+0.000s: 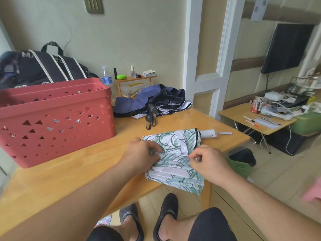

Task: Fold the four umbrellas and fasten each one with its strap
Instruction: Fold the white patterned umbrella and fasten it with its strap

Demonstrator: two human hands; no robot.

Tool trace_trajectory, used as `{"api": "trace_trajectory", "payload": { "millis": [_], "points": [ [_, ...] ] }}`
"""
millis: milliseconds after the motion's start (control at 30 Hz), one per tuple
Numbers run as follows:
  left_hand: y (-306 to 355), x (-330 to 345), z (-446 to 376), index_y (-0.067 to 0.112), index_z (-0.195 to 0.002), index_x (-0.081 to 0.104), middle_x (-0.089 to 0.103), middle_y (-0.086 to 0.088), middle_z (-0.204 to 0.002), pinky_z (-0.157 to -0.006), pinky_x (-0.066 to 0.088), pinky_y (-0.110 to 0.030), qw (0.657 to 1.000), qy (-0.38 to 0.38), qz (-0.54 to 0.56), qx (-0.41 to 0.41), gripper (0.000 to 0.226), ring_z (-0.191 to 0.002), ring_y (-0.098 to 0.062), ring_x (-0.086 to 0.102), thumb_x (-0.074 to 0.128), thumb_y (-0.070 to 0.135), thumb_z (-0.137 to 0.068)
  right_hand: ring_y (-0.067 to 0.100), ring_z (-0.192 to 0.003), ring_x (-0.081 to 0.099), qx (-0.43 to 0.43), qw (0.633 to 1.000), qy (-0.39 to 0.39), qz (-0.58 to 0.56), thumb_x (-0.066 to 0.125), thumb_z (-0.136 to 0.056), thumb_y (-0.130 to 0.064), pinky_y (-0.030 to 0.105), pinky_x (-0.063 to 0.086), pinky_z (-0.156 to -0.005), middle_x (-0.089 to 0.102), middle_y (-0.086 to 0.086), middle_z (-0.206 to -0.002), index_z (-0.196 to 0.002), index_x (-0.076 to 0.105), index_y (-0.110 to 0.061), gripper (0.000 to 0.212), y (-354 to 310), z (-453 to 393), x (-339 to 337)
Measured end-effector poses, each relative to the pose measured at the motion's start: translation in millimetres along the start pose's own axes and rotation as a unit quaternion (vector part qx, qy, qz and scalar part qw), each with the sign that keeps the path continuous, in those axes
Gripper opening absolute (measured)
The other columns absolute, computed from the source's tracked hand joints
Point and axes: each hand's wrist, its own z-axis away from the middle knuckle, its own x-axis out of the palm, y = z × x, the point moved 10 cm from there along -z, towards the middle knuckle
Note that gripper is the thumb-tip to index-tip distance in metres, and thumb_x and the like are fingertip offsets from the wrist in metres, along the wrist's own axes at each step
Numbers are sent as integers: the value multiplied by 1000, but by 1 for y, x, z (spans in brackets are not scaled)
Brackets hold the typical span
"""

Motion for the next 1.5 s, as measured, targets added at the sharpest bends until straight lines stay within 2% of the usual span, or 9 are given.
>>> {"api": "trace_trajectory", "payload": {
  "millis": [100,233,433,567,767,967,1167,1367,1500],
  "points": [
    [45,-14,-2,53,-129,61,37,2,-113,-97,40,-36,978,37,-190,76,44,-115,-25,39,68,30,-92,4,-74,58,3,1000,-5,-2,76,-84,-17,16,40,-65,60,-11,-79,-74,72,-34,20,-1,0,-2],
    [72,15,-10,22,-150,49,44,-7,-143,-105,48,-43,975,-70,-148,150,60,-129,-32,50,49,4,-92,1,-73,55,7,999,-19,26,75,-84,-19,10,36,-61,59,-11,-81,-78,76,-26,9,-3,-2,-2],
    [40,50,3,25,-161,37,41,-3,-147,-119,34,-40,964,-111,-179,162,71,-136,-29,41,19,47,-96,-1,-83,54,-13,996,-61,69,74,-84,-20,10,34,-69,58,-10,-93,-77,76,-23,8,-8,-11,-1],
    [46,54,17,21,-165,25,35,-4,-151,-122,24,-36,952,-113,-212,188,68,-140,-27,33,20,54,-105,6,-106,51,11,997,-66,50,71,-86,-26,26,41,-94,52,-14,-112,-111,72,-31,26,-13,-22,-10],
    [21,46,28,34,-163,25,29,3,-169,-124,22,-32,970,-159,-94,157,58,-153,-21,27,36,51,-109,16,-67,42,85,982,-97,-140,69,-83,-12,32,32,-64,47,2,-77,-75,60,-11,13,-11,-27,18],
    [5,51,25,37,-158,39,20,24,-169,-129,6,-29,969,-194,6,152,51,-157,-4,15,46,44,-108,10,-80,55,50,967,-109,-226,85,-86,-17,26,49,-78,59,3,-89,-99,79,-22,15,-17,4,7],
    [2,45,18,31,-146,59,36,24,-162,-128,14,-28,966,-194,121,118,40,-150,4,28,53,27,-107,1,-99,48,-55,936,-342,64,57,-87,-2,16,39,-89,52,-9,-93,-76,81,-40,46,-38,68,19],
    [11,42,19,32,-154,49,28,21,-166,-128,14,-28,970,-186,24,156,45,-154,-1,23,48,35,-109,2,-80,60,-80,996,-27,-17,65,-91,-6,14,45,-71,67,-10,-89,-82,80,-28,28,-52,-5,-41],
    [25,45,39,28,-165,22,10,9,-174,-129,9,-32,950,-186,-131,213,58,-159,-10,10,32,47,-111,9,-108,62,-67,994,-46,69,52,-105,-16,16,38,-85,70,-7,-118,-119,76,-21,27,-30,-48,-7]
  ]
}}
